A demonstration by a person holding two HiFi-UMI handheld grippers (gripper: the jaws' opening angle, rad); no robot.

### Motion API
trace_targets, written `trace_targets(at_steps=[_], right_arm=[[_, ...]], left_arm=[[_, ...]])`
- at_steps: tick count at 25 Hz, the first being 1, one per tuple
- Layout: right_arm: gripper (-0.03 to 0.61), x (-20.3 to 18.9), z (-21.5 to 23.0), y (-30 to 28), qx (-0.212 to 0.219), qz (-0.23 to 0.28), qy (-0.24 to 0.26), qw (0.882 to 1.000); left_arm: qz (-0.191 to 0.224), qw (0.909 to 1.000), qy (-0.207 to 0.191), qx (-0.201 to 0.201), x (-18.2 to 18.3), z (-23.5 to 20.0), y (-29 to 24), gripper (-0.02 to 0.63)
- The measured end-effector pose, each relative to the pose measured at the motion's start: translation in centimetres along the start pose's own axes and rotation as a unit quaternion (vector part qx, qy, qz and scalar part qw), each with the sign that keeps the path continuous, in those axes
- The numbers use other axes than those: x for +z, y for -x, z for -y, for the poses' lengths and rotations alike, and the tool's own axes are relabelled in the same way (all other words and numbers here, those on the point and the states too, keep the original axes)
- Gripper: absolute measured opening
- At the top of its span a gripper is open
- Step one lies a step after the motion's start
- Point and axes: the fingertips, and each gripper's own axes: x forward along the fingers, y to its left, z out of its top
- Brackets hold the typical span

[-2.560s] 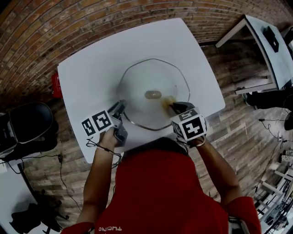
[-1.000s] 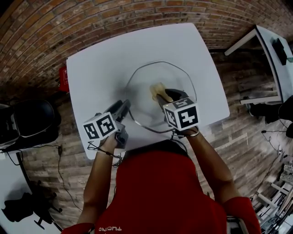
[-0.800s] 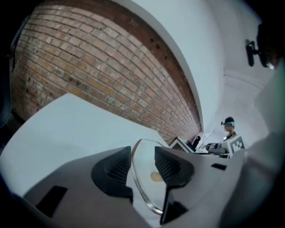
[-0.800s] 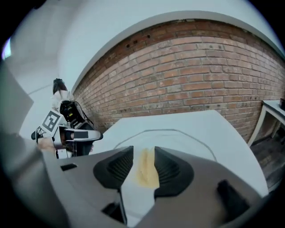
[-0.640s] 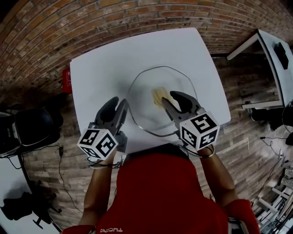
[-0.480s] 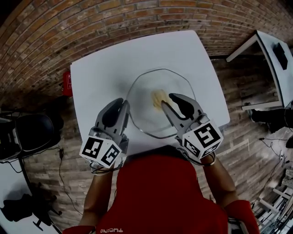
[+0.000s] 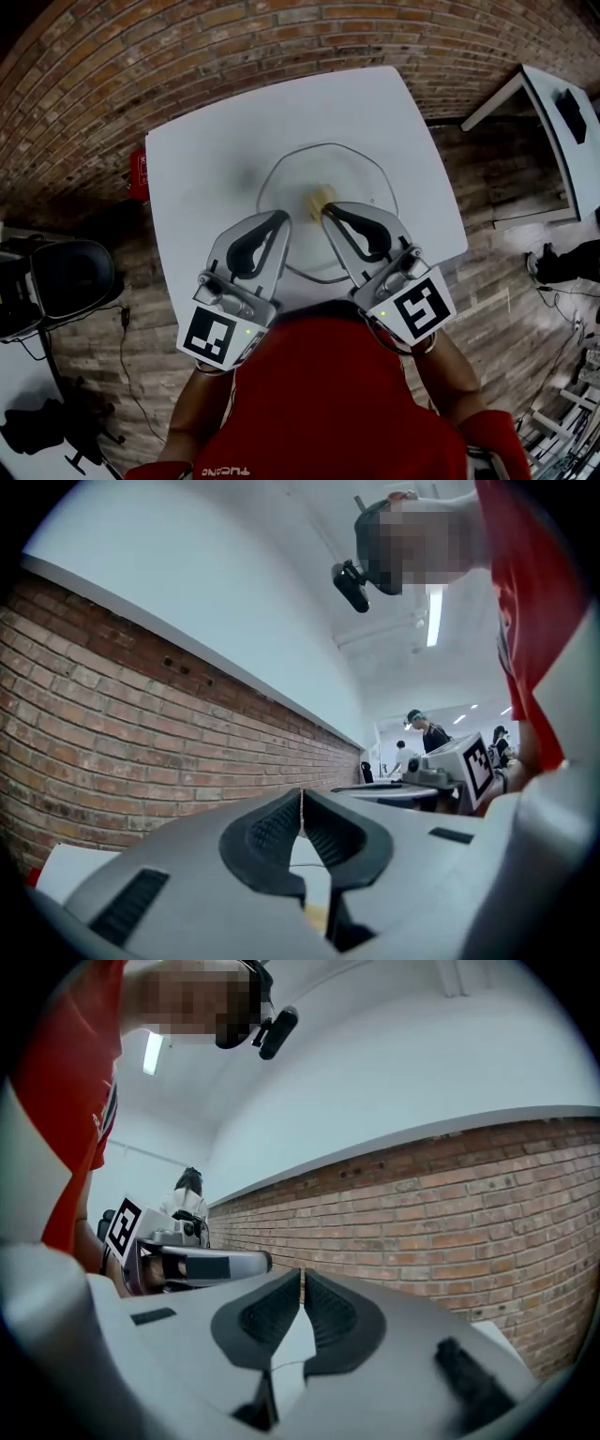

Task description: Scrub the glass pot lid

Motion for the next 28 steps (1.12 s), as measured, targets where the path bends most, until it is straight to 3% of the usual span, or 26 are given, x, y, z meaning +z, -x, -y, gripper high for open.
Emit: trace_targets(at_steps=[16,28], right_arm=[[0.029,2.5,-2.0,0.4,-0.003,0.038,0.015,0.999],[0.028,2.2,-1.5,1.0,-0.01,0.027,0.016,0.999]], left_arm=[[0.011,0.9999,-0.005,-0.009,1.1,1.5,0.3,0.017],[0.022,0.9997,0.007,-0.008,1.4,1.6,0.2,0.017]])
